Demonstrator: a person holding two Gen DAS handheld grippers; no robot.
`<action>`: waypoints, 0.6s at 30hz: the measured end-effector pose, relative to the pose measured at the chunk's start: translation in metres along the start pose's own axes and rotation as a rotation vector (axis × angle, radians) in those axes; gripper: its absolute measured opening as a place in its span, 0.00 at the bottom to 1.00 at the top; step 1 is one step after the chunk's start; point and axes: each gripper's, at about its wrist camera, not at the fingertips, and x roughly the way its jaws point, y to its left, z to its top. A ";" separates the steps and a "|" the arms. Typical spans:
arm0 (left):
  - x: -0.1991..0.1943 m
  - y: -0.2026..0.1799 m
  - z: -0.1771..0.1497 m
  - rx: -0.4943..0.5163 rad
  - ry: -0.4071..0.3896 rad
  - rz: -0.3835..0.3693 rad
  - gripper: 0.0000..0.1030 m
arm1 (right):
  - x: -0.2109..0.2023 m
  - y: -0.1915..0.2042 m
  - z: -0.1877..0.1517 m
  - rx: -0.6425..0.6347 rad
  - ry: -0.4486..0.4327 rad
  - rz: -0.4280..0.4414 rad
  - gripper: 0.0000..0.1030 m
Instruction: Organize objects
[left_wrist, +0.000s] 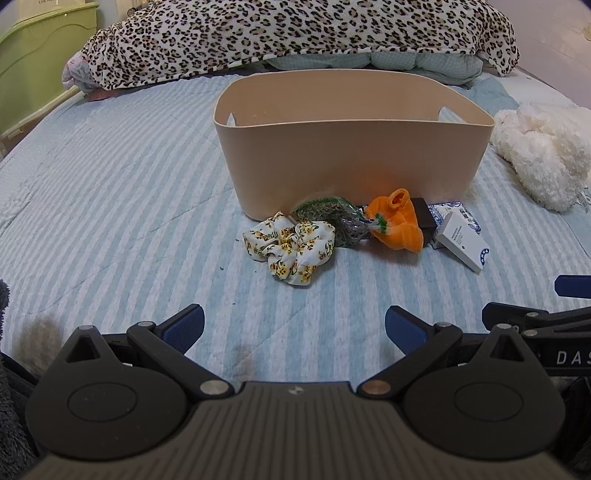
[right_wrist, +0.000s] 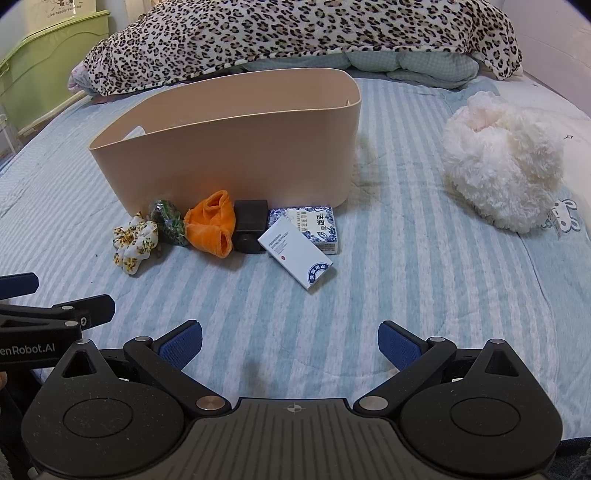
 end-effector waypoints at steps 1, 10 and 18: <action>0.001 0.000 0.001 -0.002 0.006 -0.005 1.00 | -0.001 0.001 0.001 -0.002 -0.001 -0.002 1.00; 0.011 0.008 0.014 -0.025 0.027 -0.019 1.00 | -0.004 -0.004 0.016 0.013 0.020 0.002 1.00; 0.037 0.017 0.033 -0.001 0.054 0.004 1.00 | 0.004 -0.006 0.039 -0.022 0.034 -0.029 1.00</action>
